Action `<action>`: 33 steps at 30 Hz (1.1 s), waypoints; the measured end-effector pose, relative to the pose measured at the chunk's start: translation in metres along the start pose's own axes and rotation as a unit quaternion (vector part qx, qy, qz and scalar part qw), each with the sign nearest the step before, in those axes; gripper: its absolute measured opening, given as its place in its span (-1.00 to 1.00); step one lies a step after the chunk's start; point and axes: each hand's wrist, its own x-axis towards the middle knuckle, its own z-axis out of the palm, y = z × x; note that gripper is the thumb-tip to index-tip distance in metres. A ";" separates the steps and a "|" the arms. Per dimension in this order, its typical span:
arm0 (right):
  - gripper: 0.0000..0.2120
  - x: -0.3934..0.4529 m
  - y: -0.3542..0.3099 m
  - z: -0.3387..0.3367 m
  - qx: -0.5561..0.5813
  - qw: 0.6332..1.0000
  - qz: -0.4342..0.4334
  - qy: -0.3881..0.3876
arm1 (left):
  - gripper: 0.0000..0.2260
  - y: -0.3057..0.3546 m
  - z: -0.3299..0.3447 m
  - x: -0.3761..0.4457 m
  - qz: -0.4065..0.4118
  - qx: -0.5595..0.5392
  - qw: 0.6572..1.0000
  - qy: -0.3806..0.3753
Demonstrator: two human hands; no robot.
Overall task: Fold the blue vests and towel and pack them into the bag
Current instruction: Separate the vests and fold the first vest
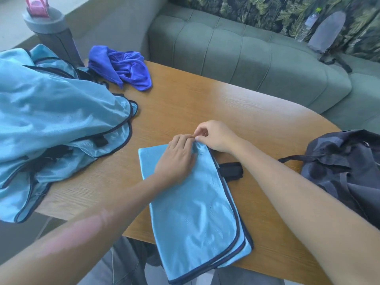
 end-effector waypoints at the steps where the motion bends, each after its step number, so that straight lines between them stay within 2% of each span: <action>1: -0.93 0.003 0.000 -0.003 -0.005 1.000 -0.002 -0.013 | -0.64 0.000 0.000 0.000 -0.002 0.002 1.000 0.001; 4: -0.90 0.005 0.008 -0.015 0.022 0.999 0.014 -0.036 | -0.65 0.000 0.001 0.000 -0.006 0.008 1.000 0.001; 8: -0.75 -0.008 0.022 -0.024 0.123 0.990 0.035 -0.060 | -0.73 0.002 0.001 0.000 -0.011 0.019 1.000 0.003; 12: -0.73 -0.016 0.026 -0.020 0.164 0.985 0.021 -0.049 | -0.65 0.003 -0.002 0.001 -0.016 0.007 1.000 -0.008; 14: -0.74 -0.016 0.023 -0.021 0.170 0.985 0.010 -0.036 | -0.62 0.003 -0.006 0.002 -0.046 -0.050 0.998 -0.012; 16: -0.73 -0.015 0.020 -0.024 0.171 0.985 0.006 -0.034 | -0.62 0.002 -0.012 0.006 -0.105 -0.156 0.982 -0.004; 19: -0.71 -0.013 0.013 -0.024 0.144 0.989 -0.006 -0.039 | -0.74 0.001 -0.013 0.011 -0.166 -0.233 0.958 0.014; 22: -0.78 -0.013 0.012 -0.025 0.113 0.993 -0.017 -0.043 | -0.82 0.001 -0.010 0.013 -0.186 -0.238 0.953 0.018; 28: -0.90 -0.013 0.026 -0.032 0.083 0.994 -0.020 -0.065 | -0.81 0.003 -0.010 0.015 -0.175 -0.193 0.965 0.020; 33: -0.87 -0.013 0.028 -0.024 0.112 0.993 0.024 0.012 | -0.79 0.003 -0.010 0.014 -0.179 -0.190 0.965 0.020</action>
